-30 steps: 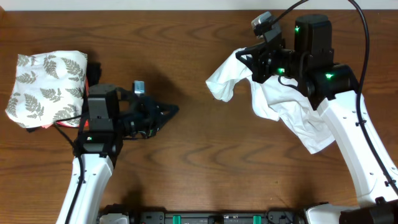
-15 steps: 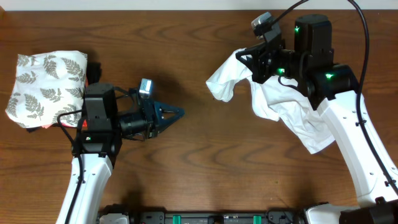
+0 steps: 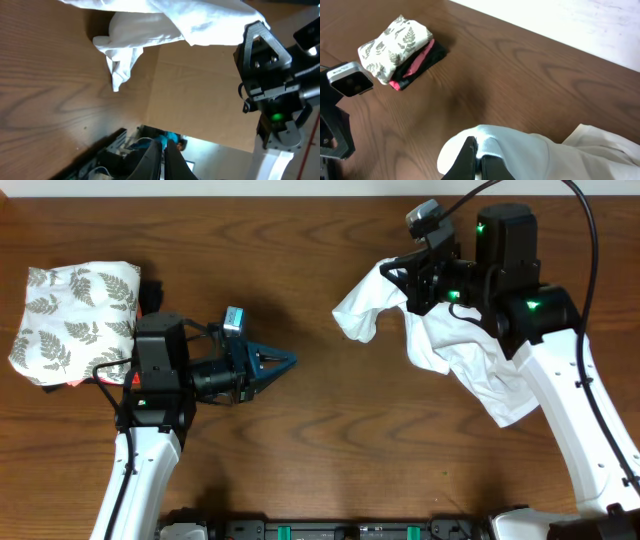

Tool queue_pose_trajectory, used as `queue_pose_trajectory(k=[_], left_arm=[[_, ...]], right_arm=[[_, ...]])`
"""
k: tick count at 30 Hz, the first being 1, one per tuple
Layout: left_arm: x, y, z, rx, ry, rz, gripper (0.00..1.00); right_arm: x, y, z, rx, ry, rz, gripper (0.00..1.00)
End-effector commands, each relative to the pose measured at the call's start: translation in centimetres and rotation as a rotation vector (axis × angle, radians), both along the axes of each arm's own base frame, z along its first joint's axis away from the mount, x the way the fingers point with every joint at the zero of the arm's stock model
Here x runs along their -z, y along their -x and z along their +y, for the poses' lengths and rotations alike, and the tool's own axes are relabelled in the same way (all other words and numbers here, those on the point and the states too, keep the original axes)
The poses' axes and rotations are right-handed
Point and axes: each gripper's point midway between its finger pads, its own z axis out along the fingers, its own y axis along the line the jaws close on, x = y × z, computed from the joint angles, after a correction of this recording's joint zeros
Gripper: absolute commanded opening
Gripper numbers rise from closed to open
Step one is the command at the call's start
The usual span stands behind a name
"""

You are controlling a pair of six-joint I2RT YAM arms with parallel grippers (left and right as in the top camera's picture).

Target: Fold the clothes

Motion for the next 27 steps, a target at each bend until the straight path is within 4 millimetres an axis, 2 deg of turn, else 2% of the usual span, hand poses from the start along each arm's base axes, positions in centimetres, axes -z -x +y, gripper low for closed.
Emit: queue_pose_trajectory(k=[1, 8, 13, 27], left_arm=[[-1.1, 0.1, 0.0, -0.002, 0.046, 0.046, 0.06], [-4.3, -0.2, -0.4, 0.045, 0.129, -0.017, 0.06], [-5.6, -0.4, -0.5, 0.048, 0.157, -0.033, 0.06], [-5.9, -0.5, -0.5, 0.047, 0.161, -0.042, 0.06]], right_arm=[[-1.5, 0.5, -0.5, -0.002, -0.007, -0.042, 0.01], [-1.7, 0.6, -0.5, -0.002, -0.009, -0.05, 0.01], [-1.7, 0.7, -0.5, -0.002, -0.008, -0.048, 0.01], [-1.7, 0.7, -0.5, -0.002, -0.008, -0.047, 0.01]])
